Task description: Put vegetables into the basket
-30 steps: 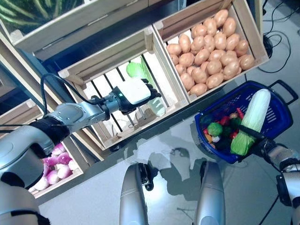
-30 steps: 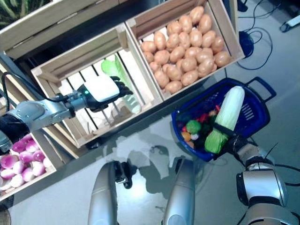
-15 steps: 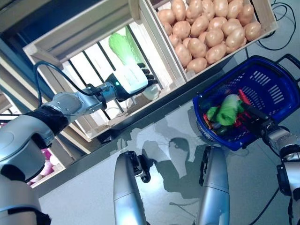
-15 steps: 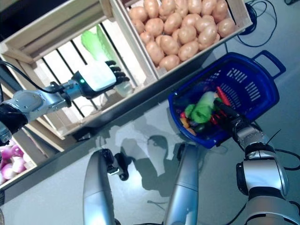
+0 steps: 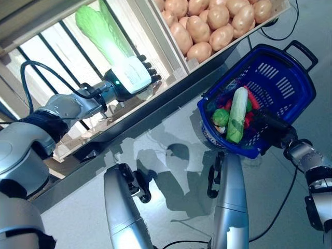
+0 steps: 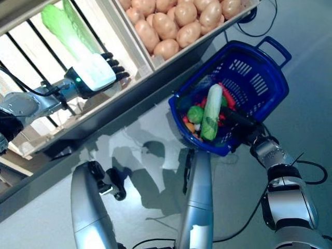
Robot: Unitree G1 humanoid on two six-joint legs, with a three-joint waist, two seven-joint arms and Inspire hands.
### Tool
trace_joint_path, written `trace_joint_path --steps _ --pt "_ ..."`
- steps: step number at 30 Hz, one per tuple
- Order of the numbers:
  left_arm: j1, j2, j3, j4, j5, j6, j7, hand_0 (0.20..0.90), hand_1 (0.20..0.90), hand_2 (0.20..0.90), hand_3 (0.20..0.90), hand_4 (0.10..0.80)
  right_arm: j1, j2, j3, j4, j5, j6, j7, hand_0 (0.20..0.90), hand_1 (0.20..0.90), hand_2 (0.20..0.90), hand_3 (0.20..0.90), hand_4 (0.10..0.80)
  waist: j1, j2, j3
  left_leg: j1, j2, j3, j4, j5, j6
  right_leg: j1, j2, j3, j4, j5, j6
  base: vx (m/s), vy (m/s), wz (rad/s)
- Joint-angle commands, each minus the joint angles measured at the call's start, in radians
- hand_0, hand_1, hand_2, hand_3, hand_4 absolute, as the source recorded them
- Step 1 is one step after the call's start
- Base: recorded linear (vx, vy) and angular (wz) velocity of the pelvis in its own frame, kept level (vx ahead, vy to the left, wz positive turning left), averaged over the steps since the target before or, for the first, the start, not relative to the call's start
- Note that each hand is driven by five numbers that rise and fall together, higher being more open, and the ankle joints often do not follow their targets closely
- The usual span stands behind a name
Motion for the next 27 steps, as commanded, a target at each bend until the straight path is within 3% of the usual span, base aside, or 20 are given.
trace_joint_path --steps 1,6,13,14,15,16,27 --pt "-0.173 0.044 0.04 0.038 -0.041 0.115 -0.036 0.9 0.9 0.9 0.9 0.8 0.075 0.019 -0.02 -0.034 0.04 -0.059 0.037 0.9 0.9 0.9 0.9 0.8 -0.023 -0.008 -0.037 -0.026 0.03 -0.092 0.021 -0.121 -0.101 -0.093 -0.029 0.023 -0.069 0.122 -0.012 -0.055 0.018 -0.1" --pt "-0.175 0.026 0.035 0.083 -0.073 0.212 -0.23 0.9 0.9 0.9 0.9 0.8 0.081 0.015 -0.039 -0.149 0.107 -0.074 -0.006 0.9 0.9 0.9 0.9 0.8 -0.036 -0.019 -0.006 -0.093 0.025 -0.112 0.087 -0.13 -0.095 -0.159 -0.01 0.045 -0.014 0.126 -0.008 -0.059 0.051 -0.07" --pt "-0.144 0.009 0.048 0.141 -0.12 0.29 -0.372 0.9 0.9 0.9 0.9 0.8 0.071 0.019 -0.033 -0.23 0.114 -0.091 -0.018 0.9 0.9 0.9 0.9 0.8 -0.041 -0.021 -0.002 -0.086 0.018 -0.108 0.089 -0.128 -0.082 -0.159 -0.015 0.046 -0.007 0.127 -0.017 -0.002 0.05 -0.06" --pt "-0.139 0.009 0.052 0.146 -0.124 0.295 -0.377 0.749 0.749 0.749 0.749 0.7 0.073 0.021 -0.033 -0.242 0.115 -0.098 -0.021 0.9 0.9 0.9 0.9 0.8 -0.041 -0.021 -0.002 -0.083 0.017 -0.107 0.087 -0.128 -0.08 -0.157 -0.016 0.046 -0.008 0.126 -0.018 -0.009 0.044 -0.05" --pt "-0.132 0.012 0.058 0.149 -0.131 0.296 -0.372 0.359 0.359 0.359 0.359 0.439 0.074 0.024 -0.035 -0.256 0.114 -0.104 -0.028 0.9 0.9 0.9 0.9 0.8 -0.041 -0.02 -0.006 -0.076 0.017 -0.102 0.08 -0.126 -0.077 -0.151 -0.02 0.044 -0.013 0.127 -0.018 -0.003 0.036 -0.03" --pt "-0.125 0.014 0.065 0.15 -0.149 0.298 -0.36 0.3 0.3 0.3 0.3 0.4 0.076 0.027 -0.035 -0.273 0.112 -0.111 -0.037 0.9 0.9 0.9 0.9 0.8 -0.04 -0.02 -0.009 -0.068 0.016 -0.098 0.073 -0.125 -0.073 -0.143 -0.022 0.042 -0.019 0.128 -0.019 0.008 0.042 -0.01" --pt "0.04 0.104 0.21 0.126 -0.116 0.135 -0.232 0.3 0.3 0.3 0.3 0.4 0.167 0.085 -0.053 -0.421 0.037 -0.132 -0.071 0.9 0.9 0.9 0.9 0.8 -0.037 -0.012 -0.111 0.131 0.041 -0.029 -0.069 -0.109 -0.036 0.065 -0.048 -0.023 -0.155 0.139 -0.02 0.08 0.013 -0.07"
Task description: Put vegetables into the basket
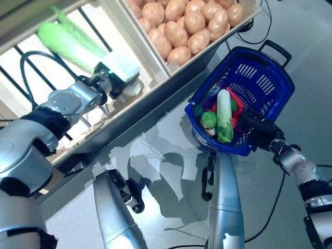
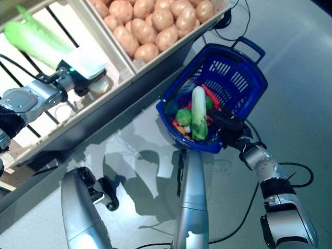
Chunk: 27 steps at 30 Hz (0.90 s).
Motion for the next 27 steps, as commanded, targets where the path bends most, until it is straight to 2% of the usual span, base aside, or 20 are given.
trace_joint_path --steps 1,5,10,14,17,20,21,24,27 --pt "0.012 0.124 0.127 0.069 0.033 -0.005 0.074 0.3 0.3 0.3 0.3 0.4 -0.024 0.043 -0.057 -0.086 -0.017 -0.092 -0.021 0.9 0.9 0.9 0.9 0.8 -0.008 0.023 -0.073 0.103 0.018 -0.006 -0.111 -0.066 0.007 0.089 -0.073 -0.031 -0.199 0.15 -0.004 0.087 0.012 -0.07" --pt "0.05 0.126 0.15 0.067 0.014 -0.052 0.143 0.3 0.3 0.3 0.3 0.4 -0.043 0.055 -0.034 -0.081 -0.092 -0.102 -0.024 0.9 0.9 0.9 0.9 0.8 -0.007 0.029 -0.105 0.21 0.02 0.044 -0.217 -0.038 0.007 0.207 -0.069 -0.061 -0.305 0.175 0.012 0.05 -0.002 0.01" --pt "0.096 0.136 0.227 0.004 -0.122 -0.122 0.2 0.3 0.3 0.3 0.3 0.4 -0.027 0.059 0.004 -0.146 -0.236 -0.188 -0.039 0.9 0.9 0.9 0.9 0.8 -0.003 0.033 -0.132 0.343 0.004 0.093 -0.36 0.025 -0.003 0.359 -0.052 -0.089 -0.459 0.211 0.024 0.008 -0.004 0.0" --pt "0.194 0.111 0.376 -0.083 -0.313 -0.189 0.224 0.3 0.3 0.3 0.3 0.4 -0.024 0.064 0.038 -0.244 -0.435 -0.323 -0.068 0.9 0.9 0.9 0.9 0.8 0.016 0.033 -0.145 0.474 -0.025 0.112 -0.505 0.072 -0.003 0.478 -0.045 -0.103 -0.589 0.235 0.016 0.032 -0.012 -0.01" --pt "0.31 0.051 0.54 -0.137 -0.448 -0.26 0.195 0.3 0.3 0.3 0.3 0.4 -0.029 0.082 0.068 -0.301 -0.63 -0.41 -0.097 0.9 0.9 0.9 0.9 0.8 0.037 0.026 -0.157 0.567 -0.038 0.11 -0.6 0.093 -0.008 0.568 -0.051 -0.115 -0.67 0.246 0.013 0.076 -0.029 -0.02" --pt "0.396 -0.006 0.653 -0.185 -0.559 -0.304 0.125 0.3 0.3 0.3 0.3 0.4 -0.034 0.09 0.09 -0.336 -0.74 -0.432 -0.105 0.9 0.9 0.9 0.9 0.8 0.052 0.018 -0.174 0.63 -0.035 0.118 -0.678 0.135 -0.006 0.628 -0.065 -0.138 -0.737 0.281 0.005 0.018 -0.036 -0.03" --pt "0.456 -0.043 0.716 -0.226 -0.659 -0.324 0.058 0.3 0.3 0.3 0.3 0.4 -0.031 0.097 0.1 -0.359 -0.789 -0.438 -0.092 0.9 0.9 0.9 0.9 0.8 0.061 0.013 -0.185 0.68 -0.032 0.121 -0.724 0.146 -0.009 0.672 -0.075 -0.15 -0.767 0.287 0.009 0.091 -0.024 0.0" --pt "0.538 -0.126 0.808 -0.288 -0.827 -0.334 -0.06 0.3 0.3 0.3 0.3 0.4 -0.042 0.112 0.118 -0.381 -0.81 -0.406 -0.036 0.9 0.9 0.9 0.9 0.8 0.08 0.005 -0.209 0.784 -0.034 0.141 -0.823 0.172 -0.01 0.766 -0.08 -0.176 -0.836 0.301 0.018 0.089 -0.029 -0.06" --pt "0.588 -0.211 0.866 -0.323 -0.975 -0.33 -0.15 0.3 0.3 0.3 0.3 0.4 -0.048 0.133 0.134 -0.378 -0.774 -0.349 0.024 0.9 0.9 0.9 0.9 0.8 0.095 0.001 -0.236 0.882 -0.044 0.161 -0.933 0.211 -0.012 0.868 -0.059 -0.208 -0.929 0.317 0.02 0.086 -0.043 0.02"
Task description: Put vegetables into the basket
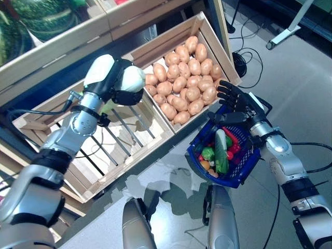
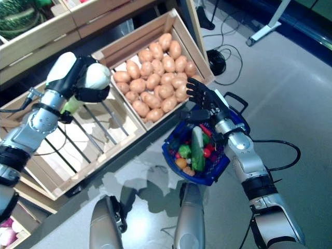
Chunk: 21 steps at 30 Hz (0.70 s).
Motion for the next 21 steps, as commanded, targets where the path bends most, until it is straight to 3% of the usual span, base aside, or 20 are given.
trace_joint_path --steps 1,7,15,21 --pt "0.072 -0.069 0.078 -0.114 -0.26 -0.065 -0.083 0.3 0.3 0.3 0.3 0.4 -0.027 0.063 0.028 -0.006 0.029 -0.033 0.092 0.9 0.9 0.9 0.9 0.8 0.028 -0.012 -0.229 0.125 0.003 0.017 -0.232 0.109 0.073 0.16 -0.039 -0.003 -0.312 0.251 0.021 0.083 -0.045 -0.03" --pt "0.094 -0.214 0.088 -0.174 -0.494 -0.004 -0.184 0.3 0.3 0.3 0.3 0.4 -0.071 0.106 0.067 0.046 0.149 0.077 0.166 0.9 0.9 0.9 0.9 0.8 0.041 -0.013 -0.271 0.313 -0.031 0.089 -0.466 0.207 0.056 0.357 0.04 -0.058 -0.553 0.3 0.015 0.063 -0.054 -0.01" --pt "0.152 -0.342 0.046 -0.236 -0.534 0.035 -0.183 0.3 0.3 0.3 0.3 0.4 -0.11 0.167 0.137 0.077 0.223 0.212 0.242 0.9 0.9 0.9 0.9 0.8 0.049 -0.014 -0.344 0.496 -0.098 0.109 -0.768 0.323 0.043 0.567 0.155 -0.045 -0.899 0.394 0.019 0.063 -0.028 0.07" --pt "0.208 -0.418 0.019 -0.253 -0.572 0.044 -0.187 0.3 0.3 0.3 0.3 0.4 -0.163 0.183 0.197 0.096 0.215 0.277 0.266 0.9 0.9 0.9 0.9 0.8 0.062 -0.014 -0.379 0.557 -0.135 0.103 -0.912 0.373 0.046 0.633 0.188 -0.042 -1.027 0.447 0.021 0.031 0.014 0.08"
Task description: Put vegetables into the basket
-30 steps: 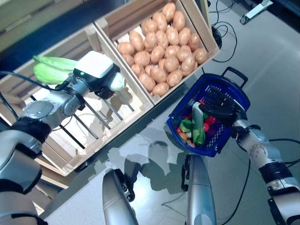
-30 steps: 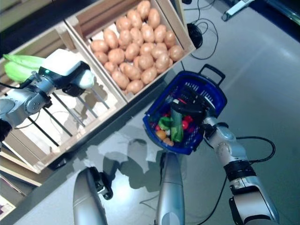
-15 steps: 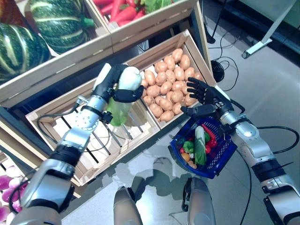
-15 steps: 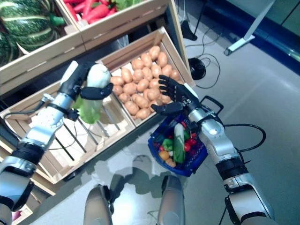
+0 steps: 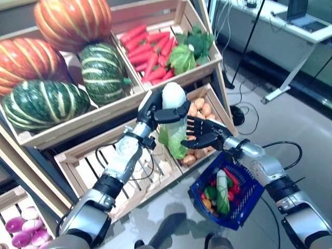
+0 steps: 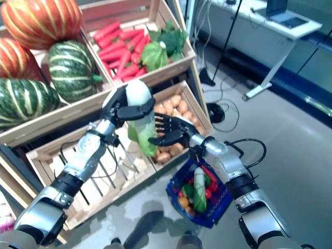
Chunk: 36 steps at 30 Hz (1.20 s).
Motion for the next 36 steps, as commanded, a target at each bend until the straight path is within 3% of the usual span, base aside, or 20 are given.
trace_joint_path --steps 1,14,21,22,23,28,36 --pt "-0.01 -0.027 -0.013 -0.058 -0.066 -0.073 -0.006 0.3 0.3 0.3 0.3 0.4 -0.13 0.091 0.007 0.045 0.082 -0.017 0.07 0.9 0.9 0.9 0.9 0.8 0.026 -0.04 -0.161 -0.031 -0.073 -0.006 -0.068 0.057 0.059 0.011 0.022 0.051 -0.143 0.127 -0.034 0.019 0.025 0.1" --pt "0.021 -0.12 -0.096 -0.021 -0.164 -0.058 -0.107 0.3 0.3 0.3 0.3 0.4 -0.259 0.105 0.047 0.133 0.115 0.075 0.092 0.9 0.9 0.9 0.9 0.8 0.046 -0.046 -0.188 0.004 -0.108 -0.029 -0.155 0.064 0.073 0.039 0.029 0.047 -0.196 0.147 -0.039 0.01 0.021 0.1" --pt "0.037 -0.17 -0.157 -0.049 -0.3 -0.021 -0.19 0.3 0.3 0.3 0.3 0.4 -0.316 0.124 0.019 0.328 0.102 0.082 0.056 0.9 0.9 0.9 0.9 0.8 0.062 -0.051 -0.194 0.014 -0.115 -0.036 -0.159 0.054 0.076 0.049 0.027 0.054 -0.219 0.159 -0.039 0.022 -0.004 0.09" --pt "0.039 -0.175 -0.164 -0.063 -0.322 -0.012 -0.203 0.3 0.3 0.3 0.3 0.4 -0.325 0.121 0.012 0.373 0.109 0.068 0.04 0.356 0.356 0.356 0.356 0.438 0.065 -0.051 -0.195 0.016 -0.115 -0.036 -0.161 0.054 0.077 0.053 0.027 0.054 -0.226 0.162 -0.039 0.028 -0.006 0.08" --pt "0.039 -0.177 -0.171 -0.087 -0.353 0.006 -0.21 0.3 0.3 0.3 0.3 0.4 -0.333 0.119 -0.005 0.422 0.117 0.062 0.031 0.3 0.3 0.3 0.3 0.4 0.068 -0.05 -0.195 0.017 -0.116 -0.039 -0.162 0.053 0.077 0.055 0.028 0.053 -0.23 0.166 -0.039 0.027 -0.004 0.07" --pt "0.051 -0.171 -0.198 -0.148 -0.387 0.017 -0.207 0.3 0.3 0.3 0.3 0.4 -0.327 0.107 -0.032 0.5 0.096 0.036 -0.007 0.3 0.3 0.3 0.3 0.4 0.071 -0.048 -0.191 0.021 -0.114 -0.041 -0.161 0.05 0.079 0.052 0.028 0.059 -0.229 0.167 -0.041 0.015 -0.005 0.06" --pt "0.034 -0.151 -0.176 -0.192 -0.371 0.001 -0.188 0.3 0.3 0.3 0.3 0.4 -0.291 0.074 -0.04 0.545 0.047 0.031 0.001 0.3 0.3 0.3 0.3 0.4 0.063 -0.043 -0.183 0.027 -0.114 -0.043 -0.16 0.047 0.08 0.054 0.029 0.074 -0.232 0.168 -0.043 -0.002 0.001 0.05"
